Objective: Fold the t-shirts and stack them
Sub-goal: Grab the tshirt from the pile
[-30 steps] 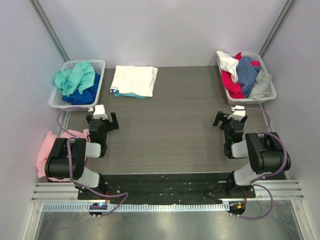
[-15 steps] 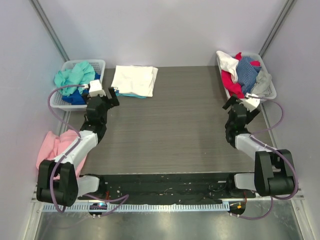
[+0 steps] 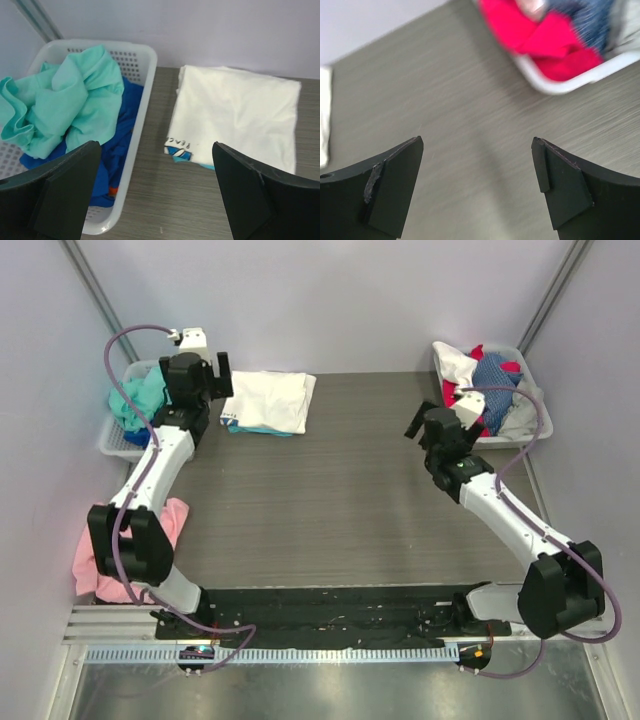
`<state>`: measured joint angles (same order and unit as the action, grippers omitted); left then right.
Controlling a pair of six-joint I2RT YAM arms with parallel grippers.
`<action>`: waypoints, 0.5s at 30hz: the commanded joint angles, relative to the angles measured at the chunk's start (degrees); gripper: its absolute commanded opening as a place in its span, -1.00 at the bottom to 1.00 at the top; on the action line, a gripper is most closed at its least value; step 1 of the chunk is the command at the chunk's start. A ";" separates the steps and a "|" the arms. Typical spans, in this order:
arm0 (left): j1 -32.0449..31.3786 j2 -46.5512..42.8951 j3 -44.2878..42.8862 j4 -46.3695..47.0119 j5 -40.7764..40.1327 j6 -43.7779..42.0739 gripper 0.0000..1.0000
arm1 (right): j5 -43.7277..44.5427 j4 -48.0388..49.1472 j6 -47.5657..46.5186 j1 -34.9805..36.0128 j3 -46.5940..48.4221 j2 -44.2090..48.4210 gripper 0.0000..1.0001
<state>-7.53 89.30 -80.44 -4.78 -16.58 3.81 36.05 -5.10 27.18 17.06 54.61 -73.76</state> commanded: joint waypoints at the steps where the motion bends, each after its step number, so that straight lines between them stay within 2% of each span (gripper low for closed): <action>1: 3.57 5.00 -4.01 -5.25 -5.11 -2.85 0.99 | 0.86 -12.73 0.07 7.54 3.75 4.66 0.99; 6: 4.98 9.66 -4.10 -0.07 -12.24 -5.66 0.99 | -0.89 -17.30 0.59 12.03 -0.46 9.50 0.99; 11: 9.98 16.08 -7.97 0.73 -9.88 -4.17 0.99 | -2.30 -20.29 2.53 13.35 -3.98 12.84 0.99; 15: 11.22 20.21 -8.76 3.80 -9.17 -4.34 0.99 | -4.32 -20.65 2.71 13.61 -4.77 12.85 0.99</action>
<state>1.87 107.20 -86.41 -5.96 -25.36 0.36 33.63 -23.97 28.84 30.24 50.52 -61.52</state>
